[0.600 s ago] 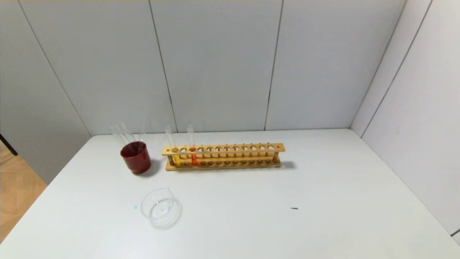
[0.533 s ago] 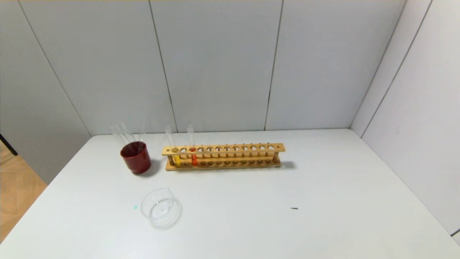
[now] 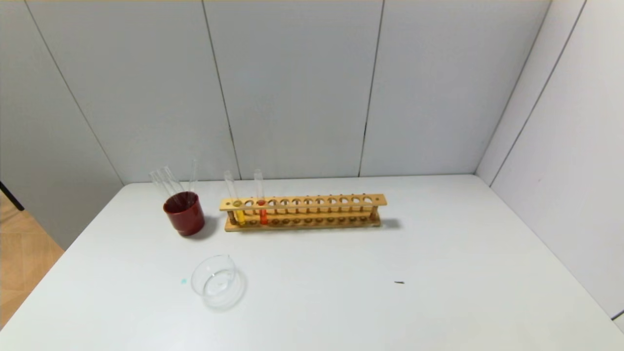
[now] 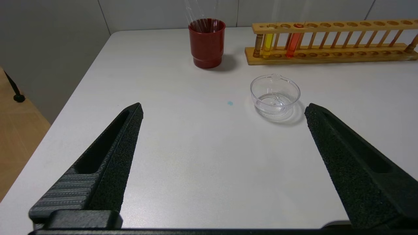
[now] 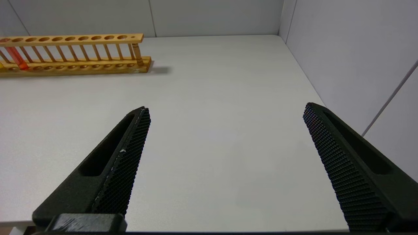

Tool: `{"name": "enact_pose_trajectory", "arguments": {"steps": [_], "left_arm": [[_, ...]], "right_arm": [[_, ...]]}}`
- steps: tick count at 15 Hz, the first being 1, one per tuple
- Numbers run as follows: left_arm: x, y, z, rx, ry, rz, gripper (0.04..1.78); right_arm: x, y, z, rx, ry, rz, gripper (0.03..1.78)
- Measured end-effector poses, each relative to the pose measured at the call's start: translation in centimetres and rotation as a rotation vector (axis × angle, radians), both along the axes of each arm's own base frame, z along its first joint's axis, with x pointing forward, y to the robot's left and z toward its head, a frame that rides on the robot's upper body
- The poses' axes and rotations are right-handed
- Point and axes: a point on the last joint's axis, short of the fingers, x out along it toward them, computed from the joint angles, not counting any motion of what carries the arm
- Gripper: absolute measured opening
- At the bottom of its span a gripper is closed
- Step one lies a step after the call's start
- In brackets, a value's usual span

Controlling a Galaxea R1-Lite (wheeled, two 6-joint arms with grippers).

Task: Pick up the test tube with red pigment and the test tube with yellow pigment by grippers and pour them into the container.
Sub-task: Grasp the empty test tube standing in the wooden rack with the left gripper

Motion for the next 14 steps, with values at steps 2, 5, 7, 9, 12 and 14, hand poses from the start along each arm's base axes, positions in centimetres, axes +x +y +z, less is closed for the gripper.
{"name": "enact_pose_trajectory", "arguments": {"steps": [2,5,7,9,12,14], "left_arm": [[0.0,0.0,0.0,0.001,0.001,0.000,1.74],[0.0,0.0,0.0,0.015,0.001,0.000,1.74],[0.0,0.0,0.0,0.029,0.000,0.001,1.74],[-0.4,0.0,1.2,0.040,-0.035,-0.002,1.74],[-1.8,-0.1,4.6,0.054,-0.066,-0.041,1.74],[-2.2,-0.2,6.5,0.061,-0.042,-0.084,1.74]], "right_arm": [[0.0,0.0,0.0,0.000,0.000,0.000,1.71],[0.0,0.0,0.0,0.000,0.000,0.000,1.71],[0.0,0.0,0.0,0.000,0.000,0.000,1.71],[0.0,0.0,0.0,0.000,0.000,0.000,1.71],[0.0,0.0,0.0,0.000,0.000,0.000,1.71],[0.0,0.0,0.0,0.000,0.000,0.000,1.71]]}}
